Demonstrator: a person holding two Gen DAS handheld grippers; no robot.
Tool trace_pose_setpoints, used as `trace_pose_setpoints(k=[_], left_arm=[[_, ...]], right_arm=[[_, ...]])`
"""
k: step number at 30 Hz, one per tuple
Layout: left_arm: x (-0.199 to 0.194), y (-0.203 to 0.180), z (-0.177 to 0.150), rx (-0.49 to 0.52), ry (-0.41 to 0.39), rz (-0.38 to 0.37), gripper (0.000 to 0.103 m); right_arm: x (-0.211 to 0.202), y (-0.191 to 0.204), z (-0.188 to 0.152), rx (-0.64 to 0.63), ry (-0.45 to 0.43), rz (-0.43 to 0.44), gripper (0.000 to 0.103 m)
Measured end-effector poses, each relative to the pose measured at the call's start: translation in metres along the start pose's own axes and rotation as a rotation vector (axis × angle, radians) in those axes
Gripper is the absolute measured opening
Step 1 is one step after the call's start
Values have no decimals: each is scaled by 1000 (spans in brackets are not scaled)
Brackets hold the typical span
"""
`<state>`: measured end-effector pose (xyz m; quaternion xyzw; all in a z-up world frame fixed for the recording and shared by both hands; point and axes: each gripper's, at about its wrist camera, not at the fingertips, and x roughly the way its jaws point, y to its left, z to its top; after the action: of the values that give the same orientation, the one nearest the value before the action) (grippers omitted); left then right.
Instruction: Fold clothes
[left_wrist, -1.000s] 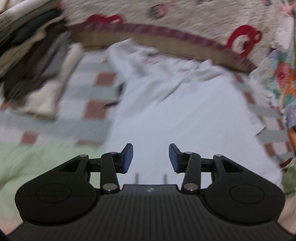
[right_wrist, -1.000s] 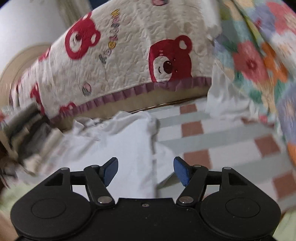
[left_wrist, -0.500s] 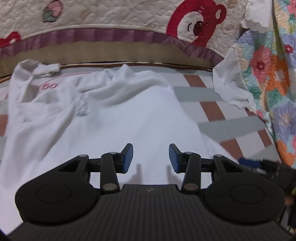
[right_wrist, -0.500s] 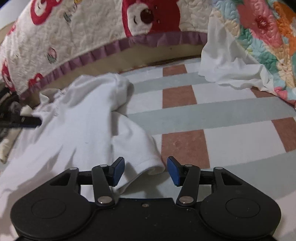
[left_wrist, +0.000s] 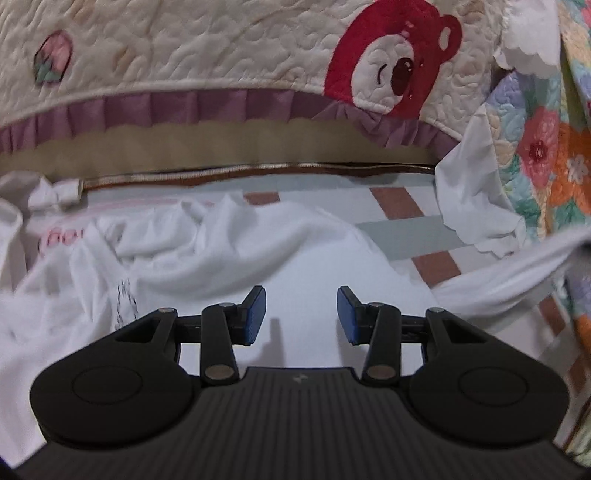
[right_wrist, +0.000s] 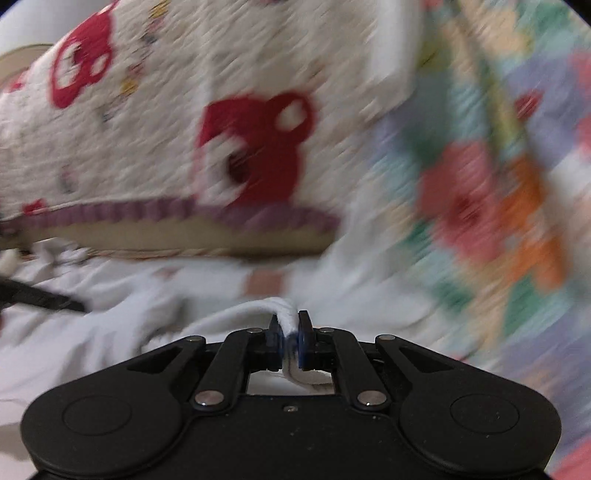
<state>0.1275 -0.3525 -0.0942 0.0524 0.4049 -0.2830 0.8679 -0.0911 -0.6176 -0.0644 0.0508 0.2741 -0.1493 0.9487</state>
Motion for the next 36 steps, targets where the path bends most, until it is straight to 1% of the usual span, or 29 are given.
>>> trace_pose_setpoints(k=[2, 3, 6, 8, 10, 14, 17, 18, 21, 24, 25, 27, 28, 29, 30, 31, 32, 33, 34, 35, 36], left_arm=[[4, 1, 0, 39, -7, 17, 42], [6, 5, 0, 35, -2, 11, 42], [14, 17, -3, 22, 6, -7, 42], [18, 20, -3, 29, 2, -23, 42], [22, 20, -3, 46, -6, -38, 42], [27, 5, -2, 118, -28, -84, 42], [39, -6, -1, 123, -25, -129, 42], [45, -8, -1, 116, -17, -137, 42], [63, -11, -5, 69, 36, -141, 42], [70, -7, -11, 21, 50, -159, 42], [70, -7, -14, 22, 41, -150, 42], [70, -7, -17, 31, 31, -143, 42], [71, -7, -18, 33, 33, -147, 42], [71, -8, -18, 35, 33, -157, 42], [70, -10, -18, 41, 32, -171, 42], [69, -13, -17, 50, 25, -184, 42], [68, -17, -15, 64, 19, -199, 42], [67, -24, -14, 94, 10, -222, 42], [65, -30, -14, 124, 3, -237, 42], [65, -39, -15, 165, -2, -250, 45], [64, -48, -16, 207, -7, -263, 46]], right_arm=[[-3, -16, 11, -32, -28, -122, 7], [-4, -25, 17, -48, -42, -183, 7], [-3, -50, 28, -49, -46, -342, 7], [0, -67, 37, -46, -23, -410, 7], [1, -78, 44, -59, -6, -441, 7], [4, -101, 57, -85, 28, -504, 7], [5, -110, 63, -108, 24, -513, 7], [10, -115, 64, -108, 38, -512, 7], [36, -131, 52, -120, 135, -525, 7], [55, -145, 41, -135, 211, -520, 7], [58, -150, 39, -125, 215, -517, 7], [66, -161, 34, -97, 237, -469, 7], [69, -166, 31, -83, 256, -480, 9], [73, -170, 28, -70, 275, -491, 13], [66, -170, 27, -7, 244, -473, 16], [59, -170, 25, 56, 212, -455, 22], [52, -171, 23, 119, 180, -437, 33], [45, -171, 21, 182, 148, -418, 41], [38, -171, 19, 245, 116, -399, 54], [33, -171, 16, 298, 97, -398, 57], [27, -171, 13, 352, 78, -397, 57]])
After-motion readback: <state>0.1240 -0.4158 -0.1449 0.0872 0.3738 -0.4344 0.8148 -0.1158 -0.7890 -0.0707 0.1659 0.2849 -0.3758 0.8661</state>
